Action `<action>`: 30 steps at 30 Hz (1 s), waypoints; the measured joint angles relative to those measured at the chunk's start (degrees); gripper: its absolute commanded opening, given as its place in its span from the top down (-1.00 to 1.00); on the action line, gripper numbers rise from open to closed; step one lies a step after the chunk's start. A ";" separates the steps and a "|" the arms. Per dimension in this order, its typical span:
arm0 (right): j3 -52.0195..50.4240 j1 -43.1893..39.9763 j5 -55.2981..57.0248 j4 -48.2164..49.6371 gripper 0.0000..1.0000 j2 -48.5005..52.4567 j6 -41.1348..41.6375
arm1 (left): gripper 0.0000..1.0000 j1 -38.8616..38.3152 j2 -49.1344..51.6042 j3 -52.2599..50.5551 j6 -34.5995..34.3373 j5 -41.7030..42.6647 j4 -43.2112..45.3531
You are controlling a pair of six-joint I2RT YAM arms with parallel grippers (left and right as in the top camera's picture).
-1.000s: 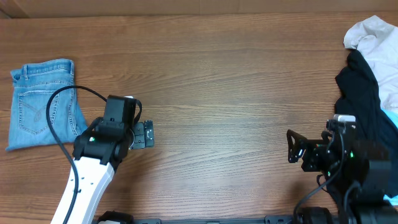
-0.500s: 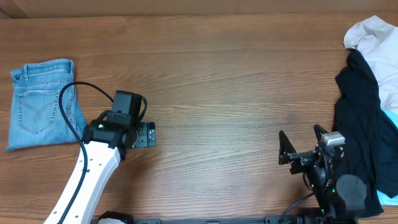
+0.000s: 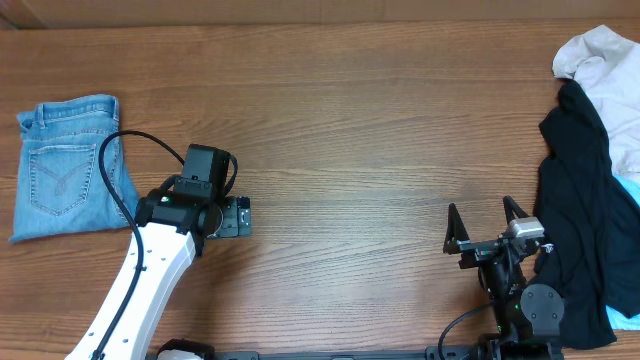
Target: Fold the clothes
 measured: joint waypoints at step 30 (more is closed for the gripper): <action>0.00 0.35 1.97 0.02 -1.00 0.00 0.04 | -1.00 0.00 0.00 0.00 0.00 0.00 0.00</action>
